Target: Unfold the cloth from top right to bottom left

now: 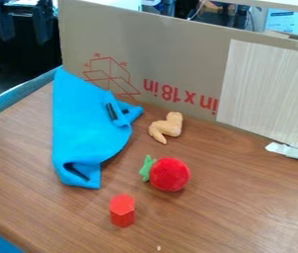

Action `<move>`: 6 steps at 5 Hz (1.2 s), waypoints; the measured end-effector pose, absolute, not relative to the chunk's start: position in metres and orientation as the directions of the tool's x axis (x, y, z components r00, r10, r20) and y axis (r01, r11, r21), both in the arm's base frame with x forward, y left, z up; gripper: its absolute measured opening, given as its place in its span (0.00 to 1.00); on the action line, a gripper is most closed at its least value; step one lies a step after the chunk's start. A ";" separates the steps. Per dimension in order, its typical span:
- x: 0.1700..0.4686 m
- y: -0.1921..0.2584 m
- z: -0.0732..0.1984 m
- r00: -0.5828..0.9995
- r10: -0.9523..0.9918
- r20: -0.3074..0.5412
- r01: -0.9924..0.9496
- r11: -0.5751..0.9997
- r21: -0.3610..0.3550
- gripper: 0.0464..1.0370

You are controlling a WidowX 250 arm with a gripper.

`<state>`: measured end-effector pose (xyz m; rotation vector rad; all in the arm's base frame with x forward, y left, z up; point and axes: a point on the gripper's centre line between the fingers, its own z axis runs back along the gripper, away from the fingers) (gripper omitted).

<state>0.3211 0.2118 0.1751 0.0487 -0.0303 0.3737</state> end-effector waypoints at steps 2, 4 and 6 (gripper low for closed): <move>0.325 0.202 0.152 0.940 0.339 -0.028 -0.340 0.940 -0.041 0.96; 0.357 0.167 0.131 0.887 0.399 0.233 -0.309 0.887 -0.343 0.96; 0.382 0.171 0.111 0.772 0.545 0.328 -0.409 0.820 -0.400 0.96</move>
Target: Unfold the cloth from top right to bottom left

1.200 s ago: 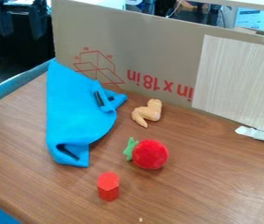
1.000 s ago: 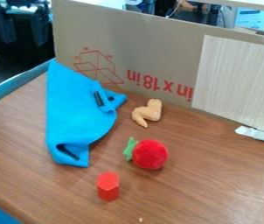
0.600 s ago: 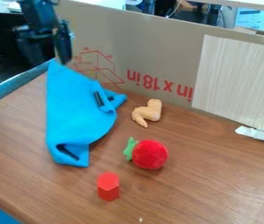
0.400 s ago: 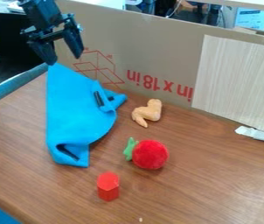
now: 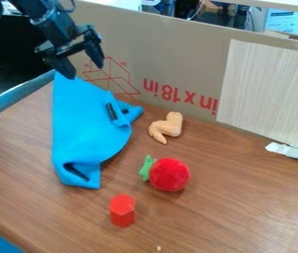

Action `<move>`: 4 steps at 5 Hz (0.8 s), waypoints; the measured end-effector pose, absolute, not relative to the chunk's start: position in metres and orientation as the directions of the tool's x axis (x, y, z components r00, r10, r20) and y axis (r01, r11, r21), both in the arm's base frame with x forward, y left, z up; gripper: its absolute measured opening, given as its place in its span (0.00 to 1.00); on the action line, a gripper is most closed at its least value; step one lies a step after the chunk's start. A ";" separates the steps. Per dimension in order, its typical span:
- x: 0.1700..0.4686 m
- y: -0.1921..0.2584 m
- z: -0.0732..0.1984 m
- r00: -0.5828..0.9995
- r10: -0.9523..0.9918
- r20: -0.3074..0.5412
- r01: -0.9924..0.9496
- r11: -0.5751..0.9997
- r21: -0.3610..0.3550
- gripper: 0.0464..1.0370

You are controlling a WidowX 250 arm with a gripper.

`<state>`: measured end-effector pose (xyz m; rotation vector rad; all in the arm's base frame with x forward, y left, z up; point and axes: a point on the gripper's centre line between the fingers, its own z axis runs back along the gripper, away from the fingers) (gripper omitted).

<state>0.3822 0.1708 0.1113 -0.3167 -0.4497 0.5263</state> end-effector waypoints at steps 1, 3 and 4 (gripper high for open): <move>0.390 0.171 0.085 0.759 0.578 0.301 -0.458 0.802 -0.384 0.96; 0.406 0.159 0.062 0.741 0.587 0.327 -0.481 0.803 -0.352 0.96; 0.411 0.157 0.054 0.721 0.614 0.322 -0.505 0.784 -0.362 0.96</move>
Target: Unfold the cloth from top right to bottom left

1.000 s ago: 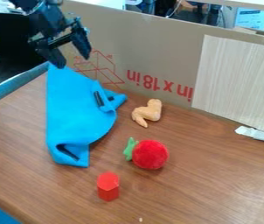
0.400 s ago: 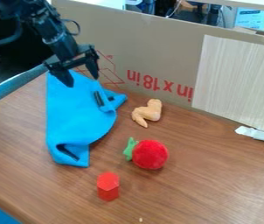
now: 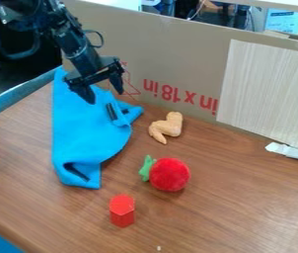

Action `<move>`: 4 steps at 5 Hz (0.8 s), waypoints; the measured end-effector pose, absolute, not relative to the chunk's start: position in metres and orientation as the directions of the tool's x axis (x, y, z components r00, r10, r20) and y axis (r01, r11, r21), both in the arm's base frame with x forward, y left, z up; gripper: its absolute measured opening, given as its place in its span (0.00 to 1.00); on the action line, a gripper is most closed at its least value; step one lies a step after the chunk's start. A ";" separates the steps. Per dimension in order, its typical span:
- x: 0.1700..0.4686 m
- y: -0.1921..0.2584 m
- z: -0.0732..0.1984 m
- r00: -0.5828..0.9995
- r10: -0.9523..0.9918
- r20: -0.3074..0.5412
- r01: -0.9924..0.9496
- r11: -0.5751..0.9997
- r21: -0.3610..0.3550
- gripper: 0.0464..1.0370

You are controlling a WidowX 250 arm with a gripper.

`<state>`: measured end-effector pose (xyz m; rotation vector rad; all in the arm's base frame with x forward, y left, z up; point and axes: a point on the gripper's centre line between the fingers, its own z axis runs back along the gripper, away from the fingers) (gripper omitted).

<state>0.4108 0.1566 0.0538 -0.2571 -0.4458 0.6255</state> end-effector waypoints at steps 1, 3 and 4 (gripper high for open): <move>0.415 0.148 0.053 0.723 0.611 0.323 -0.504 0.786 -0.359 0.96; 0.413 0.153 0.032 0.720 0.628 0.295 -0.545 0.775 -0.322 0.96; 0.414 0.156 0.033 0.715 0.631 0.301 -0.554 0.774 -0.308 0.94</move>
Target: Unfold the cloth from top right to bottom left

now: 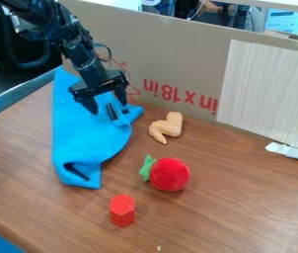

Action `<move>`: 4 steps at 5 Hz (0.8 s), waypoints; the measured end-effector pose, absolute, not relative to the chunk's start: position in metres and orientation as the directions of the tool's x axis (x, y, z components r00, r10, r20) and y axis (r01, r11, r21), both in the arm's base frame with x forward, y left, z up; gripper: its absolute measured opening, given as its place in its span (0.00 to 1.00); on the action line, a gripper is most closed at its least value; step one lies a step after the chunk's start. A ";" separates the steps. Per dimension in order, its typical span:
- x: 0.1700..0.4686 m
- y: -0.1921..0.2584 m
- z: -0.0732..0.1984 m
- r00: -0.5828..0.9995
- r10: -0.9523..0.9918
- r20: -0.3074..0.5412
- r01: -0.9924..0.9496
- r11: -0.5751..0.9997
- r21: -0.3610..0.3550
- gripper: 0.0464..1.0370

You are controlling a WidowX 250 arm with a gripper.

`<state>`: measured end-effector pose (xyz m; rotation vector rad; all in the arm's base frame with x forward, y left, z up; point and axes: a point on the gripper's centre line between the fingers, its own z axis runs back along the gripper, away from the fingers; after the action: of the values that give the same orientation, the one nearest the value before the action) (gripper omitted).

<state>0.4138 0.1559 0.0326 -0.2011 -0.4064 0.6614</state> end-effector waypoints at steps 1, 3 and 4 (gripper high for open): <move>0.414 0.159 0.023 0.722 0.629 0.286 -0.563 0.776 -0.284 0.76; 0.420 0.153 0.020 0.711 0.625 0.323 -0.567 0.781 -0.263 0.16; 0.418 0.154 0.019 0.711 0.621 0.329 -0.565 0.783 -0.258 0.03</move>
<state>0.4184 0.1539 0.0186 -0.1421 -0.4156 0.6606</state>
